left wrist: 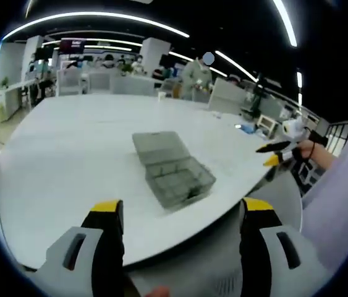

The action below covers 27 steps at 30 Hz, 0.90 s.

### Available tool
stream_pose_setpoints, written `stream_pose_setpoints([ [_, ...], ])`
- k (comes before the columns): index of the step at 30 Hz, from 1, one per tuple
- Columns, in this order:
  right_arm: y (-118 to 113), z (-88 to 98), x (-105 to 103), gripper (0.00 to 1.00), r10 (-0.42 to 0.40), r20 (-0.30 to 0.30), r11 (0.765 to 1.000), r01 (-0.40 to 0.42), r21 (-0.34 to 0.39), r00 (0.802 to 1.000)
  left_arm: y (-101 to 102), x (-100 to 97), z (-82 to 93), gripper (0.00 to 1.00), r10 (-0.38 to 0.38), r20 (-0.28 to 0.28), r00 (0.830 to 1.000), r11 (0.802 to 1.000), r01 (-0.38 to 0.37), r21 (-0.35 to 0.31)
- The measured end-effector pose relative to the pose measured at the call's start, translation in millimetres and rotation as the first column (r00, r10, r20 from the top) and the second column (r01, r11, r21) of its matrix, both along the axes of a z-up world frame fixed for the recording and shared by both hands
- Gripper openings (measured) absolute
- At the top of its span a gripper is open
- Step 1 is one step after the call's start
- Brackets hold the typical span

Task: Insert the divider into the dual guide fixture by aligning both edges with the guide slots and pushing it downward to the bottom, including one-sided entry, uneven engagement, binding, and posture correction.

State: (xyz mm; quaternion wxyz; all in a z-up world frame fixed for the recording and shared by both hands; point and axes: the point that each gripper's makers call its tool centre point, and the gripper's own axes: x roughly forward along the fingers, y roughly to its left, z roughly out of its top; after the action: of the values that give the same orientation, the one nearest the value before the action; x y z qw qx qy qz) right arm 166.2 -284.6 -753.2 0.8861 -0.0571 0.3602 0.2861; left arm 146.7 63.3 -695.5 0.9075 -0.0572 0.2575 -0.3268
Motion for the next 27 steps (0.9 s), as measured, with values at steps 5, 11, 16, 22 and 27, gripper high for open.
stream_pose_setpoints([
  [5,-2.4,-0.6,-0.6,0.69,-0.005,-0.002,1.000,0.005,0.003,1.000,-2.5,0.8,0.9,0.75,-0.006,0.001,1.000,1.000,0.006,-0.001],
  [11,-1.8,0.0,-2.8,0.68,-0.009,-0.005,1.000,0.009,0.001,1.000,-6.5,0.7,2.5,0.75,-0.014,0.008,1.000,1.000,0.014,-0.003],
  [16,-1.4,-0.5,-4.8,0.68,-0.005,-0.009,1.000,0.005,-0.001,1.000,-5.8,-1.3,0.4,0.75,-0.015,0.003,1.000,1.000,0.015,-0.003],
  [22,-4.9,-0.8,-5.1,0.68,-0.010,-0.010,1.000,0.010,-0.003,1.000,-4.6,-2.0,0.4,0.75,-0.010,0.004,1.000,1.000,0.010,-0.006],
  [27,-5.6,1.1,-5.5,0.67,-0.015,-0.005,1.000,0.015,-0.001,1.000,-4.7,-1.9,2.7,0.75,-0.011,0.010,1.000,1.000,0.011,-0.008],
])
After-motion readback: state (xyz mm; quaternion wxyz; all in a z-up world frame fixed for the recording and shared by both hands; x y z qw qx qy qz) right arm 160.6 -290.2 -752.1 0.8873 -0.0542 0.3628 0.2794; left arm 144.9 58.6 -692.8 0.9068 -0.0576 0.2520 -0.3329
